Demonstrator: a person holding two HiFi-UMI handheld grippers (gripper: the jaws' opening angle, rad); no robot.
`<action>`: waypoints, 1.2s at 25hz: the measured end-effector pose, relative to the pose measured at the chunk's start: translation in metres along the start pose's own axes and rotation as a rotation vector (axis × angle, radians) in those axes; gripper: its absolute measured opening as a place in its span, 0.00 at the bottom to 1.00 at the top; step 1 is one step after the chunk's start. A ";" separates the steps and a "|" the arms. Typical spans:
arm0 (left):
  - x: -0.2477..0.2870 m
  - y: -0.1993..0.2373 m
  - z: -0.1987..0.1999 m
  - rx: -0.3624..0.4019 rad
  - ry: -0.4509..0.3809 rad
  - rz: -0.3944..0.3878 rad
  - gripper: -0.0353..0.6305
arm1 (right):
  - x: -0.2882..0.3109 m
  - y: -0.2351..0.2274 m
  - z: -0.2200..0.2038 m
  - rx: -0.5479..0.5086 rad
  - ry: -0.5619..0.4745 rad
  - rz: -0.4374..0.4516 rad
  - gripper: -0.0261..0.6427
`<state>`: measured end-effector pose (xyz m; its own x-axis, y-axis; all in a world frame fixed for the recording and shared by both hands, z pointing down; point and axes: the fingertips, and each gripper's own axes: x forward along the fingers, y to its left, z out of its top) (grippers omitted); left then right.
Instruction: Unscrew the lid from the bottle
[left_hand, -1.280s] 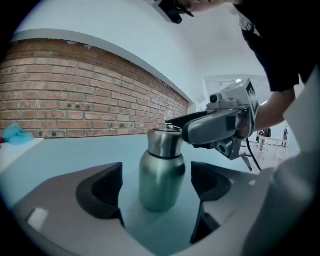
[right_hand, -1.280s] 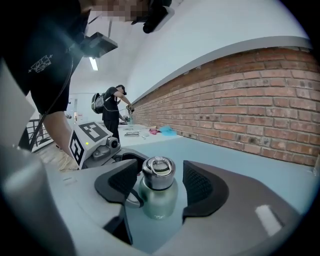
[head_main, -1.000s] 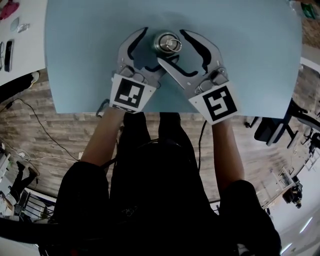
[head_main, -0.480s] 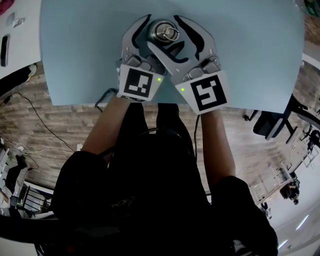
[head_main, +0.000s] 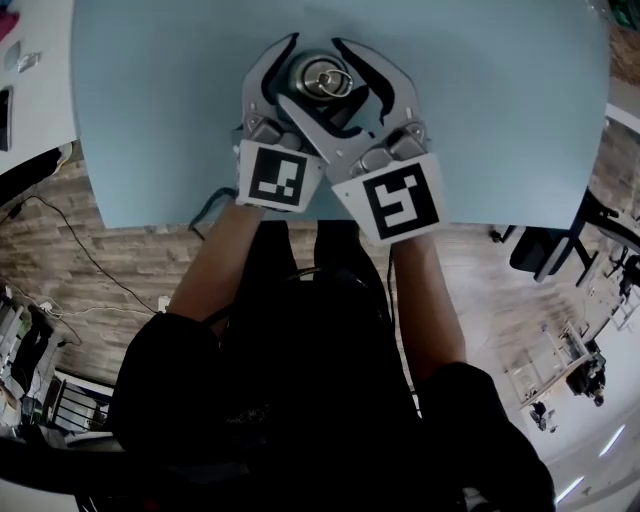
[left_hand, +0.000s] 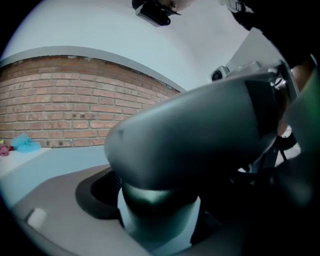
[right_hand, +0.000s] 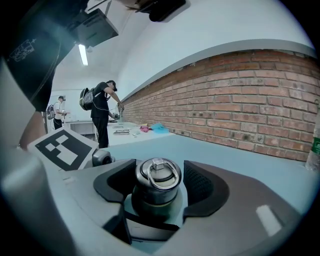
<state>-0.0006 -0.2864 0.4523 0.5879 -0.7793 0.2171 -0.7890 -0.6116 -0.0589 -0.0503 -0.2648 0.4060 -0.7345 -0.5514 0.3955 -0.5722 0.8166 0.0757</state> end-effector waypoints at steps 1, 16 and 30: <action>0.000 -0.001 -0.001 -0.001 0.003 -0.001 0.68 | 0.000 0.001 -0.002 -0.008 0.013 -0.002 0.47; 0.000 -0.004 0.001 -0.003 0.009 -0.014 0.62 | -0.005 0.004 -0.002 -0.041 0.069 -0.004 0.44; 0.000 -0.006 0.000 0.019 0.003 -0.100 0.62 | -0.004 0.009 -0.001 -0.106 0.060 0.148 0.44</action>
<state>0.0041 -0.2831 0.4522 0.6633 -0.7135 0.2259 -0.7226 -0.6891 -0.0547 -0.0523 -0.2555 0.4061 -0.7832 -0.4149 0.4631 -0.4153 0.9034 0.1070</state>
